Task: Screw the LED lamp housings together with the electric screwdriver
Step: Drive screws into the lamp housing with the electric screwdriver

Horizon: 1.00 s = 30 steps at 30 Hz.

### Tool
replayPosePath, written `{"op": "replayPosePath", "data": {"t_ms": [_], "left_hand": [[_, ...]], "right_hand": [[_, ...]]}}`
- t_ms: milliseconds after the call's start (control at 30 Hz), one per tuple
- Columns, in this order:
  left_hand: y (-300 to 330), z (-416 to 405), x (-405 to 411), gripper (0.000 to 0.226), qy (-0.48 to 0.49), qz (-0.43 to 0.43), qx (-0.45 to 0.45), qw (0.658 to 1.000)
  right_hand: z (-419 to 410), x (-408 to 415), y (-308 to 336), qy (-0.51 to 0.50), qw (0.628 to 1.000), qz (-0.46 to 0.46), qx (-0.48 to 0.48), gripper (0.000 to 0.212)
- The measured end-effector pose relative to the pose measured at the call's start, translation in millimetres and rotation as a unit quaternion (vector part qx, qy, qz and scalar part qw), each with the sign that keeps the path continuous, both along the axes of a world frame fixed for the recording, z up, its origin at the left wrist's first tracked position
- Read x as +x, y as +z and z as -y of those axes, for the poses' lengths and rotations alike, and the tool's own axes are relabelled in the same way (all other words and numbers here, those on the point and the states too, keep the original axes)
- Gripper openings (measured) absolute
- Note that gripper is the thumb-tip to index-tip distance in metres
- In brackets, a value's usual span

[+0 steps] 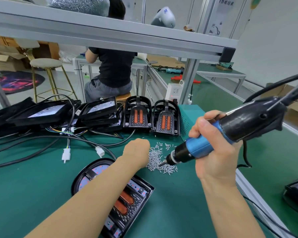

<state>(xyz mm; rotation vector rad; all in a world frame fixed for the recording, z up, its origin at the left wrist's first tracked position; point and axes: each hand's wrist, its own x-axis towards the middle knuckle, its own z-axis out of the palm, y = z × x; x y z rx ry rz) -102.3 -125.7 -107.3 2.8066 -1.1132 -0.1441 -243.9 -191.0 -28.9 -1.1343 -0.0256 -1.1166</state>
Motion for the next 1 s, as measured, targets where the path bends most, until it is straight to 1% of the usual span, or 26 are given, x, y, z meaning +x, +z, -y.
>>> {"op": "replayPosePath", "data": {"t_ms": [33, 100, 133, 167, 200, 233, 267, 300, 333, 367, 400, 433, 467, 500, 600, 767, 1000], "left_hand": [[2, -4, 2, 0.013, 0.011, -0.021, -0.044, 0.999], [9, -20, 8, 0.026, 0.029, -0.076, -0.152, 0.985], [14, -31, 9, 0.028, 0.046, -0.117, -0.222, 0.967], [19, -43, 7, 0.026, 0.074, -0.177, -0.304, 0.933], [24, -57, 3, 0.022, 0.103, -0.257, -0.392, 0.877], [29, -72, -2, 0.019, 0.125, -0.346, -0.471, 0.802], [31, -87, -9, 0.016, 0.135, -0.429, -0.526, 0.721], [32, -101, -17, 0.012, 0.138, -0.494, -0.562, 0.649], [31, -113, -25, 0.011, 0.138, -0.539, -0.583, 0.593], [30, -124, -33, 0.011, 0.136, -0.568, -0.594, 0.553], [29, -134, -40, 0.012, 0.133, -0.584, -0.602, 0.528], [27, -142, -46, 0.012, 0.131, -0.592, -0.608, 0.512], [26, -149, -51, 0.012, 0.129, -0.596, -0.612, 0.503], [25, -154, -55, 0.013, 0.127, -0.596, -0.615, 0.500], [21, -167, -60, 0.012, 0.129, -0.584, -0.624, 0.503], [18, -177, -61, 0.014, 0.136, -0.574, -0.642, 0.490], [14, -181, -60, 0.013, 0.149, -0.557, -0.654, 0.489]], "right_hand": [[0, -1, 1, -0.001, 1.000, 0.004, -0.002, 0.024], [0, -2, 4, 0.005, 1.000, 0.012, 0.004, 0.029], [-2, -2, 5, 0.015, 1.000, 0.017, 0.017, 0.031], [-3, -2, 7, 0.026, 0.999, 0.024, 0.034, 0.028], [-5, -2, 8, 0.038, 0.997, 0.029, 0.053, 0.025], [-8, -2, 9, 0.052, 0.995, 0.036, 0.075, 0.025], [-11, -1, 11, 0.068, 0.992, 0.041, 0.098, 0.027], [-16, 1, 12, 0.085, 0.988, 0.049, 0.116, 0.029], [-21, 2, 14, 0.103, 0.985, 0.059, 0.129, 0.028], [-26, 4, 15, 0.120, 0.981, 0.071, 0.136, 0.025], [-32, 5, 17, 0.134, 0.978, 0.081, 0.136, 0.020], [-39, 7, 19, 0.143, 0.977, 0.088, 0.133, 0.012], [-45, 8, 21, 0.149, 0.976, 0.094, 0.129, 0.005], [-50, 9, 22, 0.156, 0.974, 0.100, 0.127, 0.002], [-64, 13, 28, 0.175, 0.972, 0.103, 0.118, 0.004], [-77, 19, 28, 0.185, 0.972, 0.084, 0.117, 0.004], [-84, 26, 26, 0.192, 0.972, 0.073, 0.110, 0.003]]}}
